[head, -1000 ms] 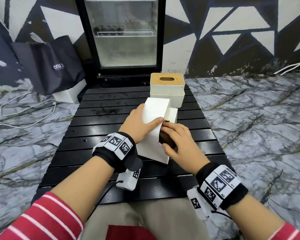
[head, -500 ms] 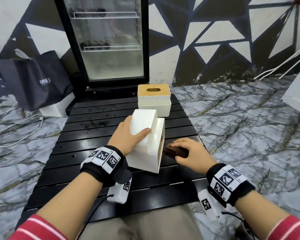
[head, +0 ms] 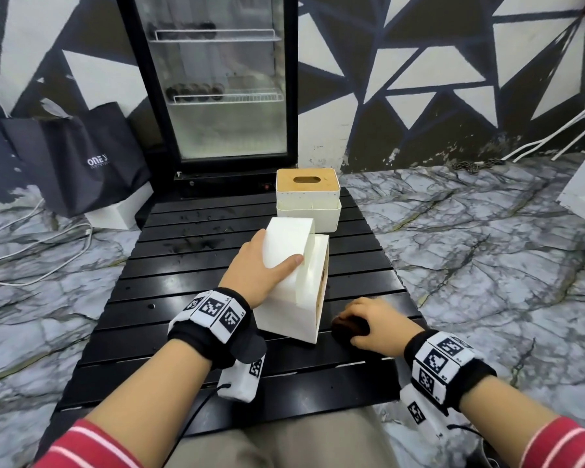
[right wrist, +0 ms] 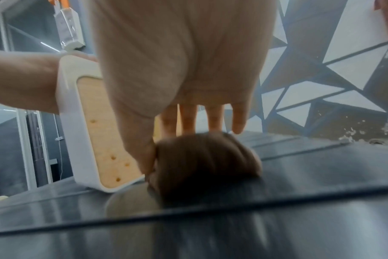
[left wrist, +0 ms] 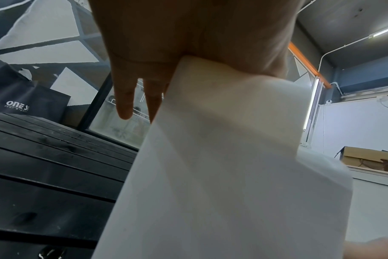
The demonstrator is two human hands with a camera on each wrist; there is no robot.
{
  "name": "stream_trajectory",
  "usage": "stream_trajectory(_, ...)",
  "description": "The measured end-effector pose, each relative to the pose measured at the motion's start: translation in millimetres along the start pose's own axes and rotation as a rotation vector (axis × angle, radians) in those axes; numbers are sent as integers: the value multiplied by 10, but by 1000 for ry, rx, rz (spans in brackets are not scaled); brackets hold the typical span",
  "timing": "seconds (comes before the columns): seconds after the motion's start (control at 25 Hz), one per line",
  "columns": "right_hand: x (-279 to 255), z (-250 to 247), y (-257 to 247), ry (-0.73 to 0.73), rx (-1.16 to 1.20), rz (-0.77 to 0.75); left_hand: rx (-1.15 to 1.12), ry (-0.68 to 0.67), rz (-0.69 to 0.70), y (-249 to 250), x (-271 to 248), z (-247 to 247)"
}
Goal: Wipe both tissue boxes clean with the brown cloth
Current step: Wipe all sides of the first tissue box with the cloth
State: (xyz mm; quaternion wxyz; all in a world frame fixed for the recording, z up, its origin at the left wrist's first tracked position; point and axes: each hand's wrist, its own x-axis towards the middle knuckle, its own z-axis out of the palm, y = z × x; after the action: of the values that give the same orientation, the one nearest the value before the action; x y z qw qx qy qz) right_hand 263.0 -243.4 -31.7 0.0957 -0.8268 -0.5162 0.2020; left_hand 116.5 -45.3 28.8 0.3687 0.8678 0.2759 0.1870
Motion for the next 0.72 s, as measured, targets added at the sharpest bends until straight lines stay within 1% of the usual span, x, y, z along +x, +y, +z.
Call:
stream_trajectory(0.04, -19, -34, -19, 14, -39, 4, -7, -9, -1, -3, -3, 5)
stream_trajectory(0.08, -45, -83, -63, 69, -50, -7, -20, -33, -5, -4, -6, 9)
stream_trajectory(0.12, -65, -153, -146, 177, 3, -50, -54, -64, -17, -3, -2, -10)
stream_trajectory(0.2, -102, -321, -417, 445, 214, -191, -139, -110, -43, 10, 36, -84)
stream_trajectory(0.24, -110, -393, -574, 544, 286, -260, -157, -114, -40, 9, 65, -127)
stream_trajectory(0.28, -104, -440, -718, 590, 307, -315, -131, -107, -16, -2, 108, -173)
stream_trajectory(0.36, -75, -443, -930, 582, 247, -388, 30, -123, 9, -53, 170, -244)
stream_trajectory(0.4, -50, -410, -986, 559, 189, -402, 123, -149, -13, -70, 175, -276)
stream_trajectory(0.48, -22, -370, -1012, 499, 95, -367, 256, -187, -50, -90, 168, -330)
stream_trajectory(0.52, -14, -367, -994, 475, 78, -337, 304, -192, -47, -95, 153, -361)
stream_trajectory(0.6, -22, -390, -946, 461, 81, -301, 391, -172, -8, -100, 108, -418)
stream_trajectory(0.72, -36, -455, -856, 484, 114, -248, 463, -59, 74, -134, -29, -489)
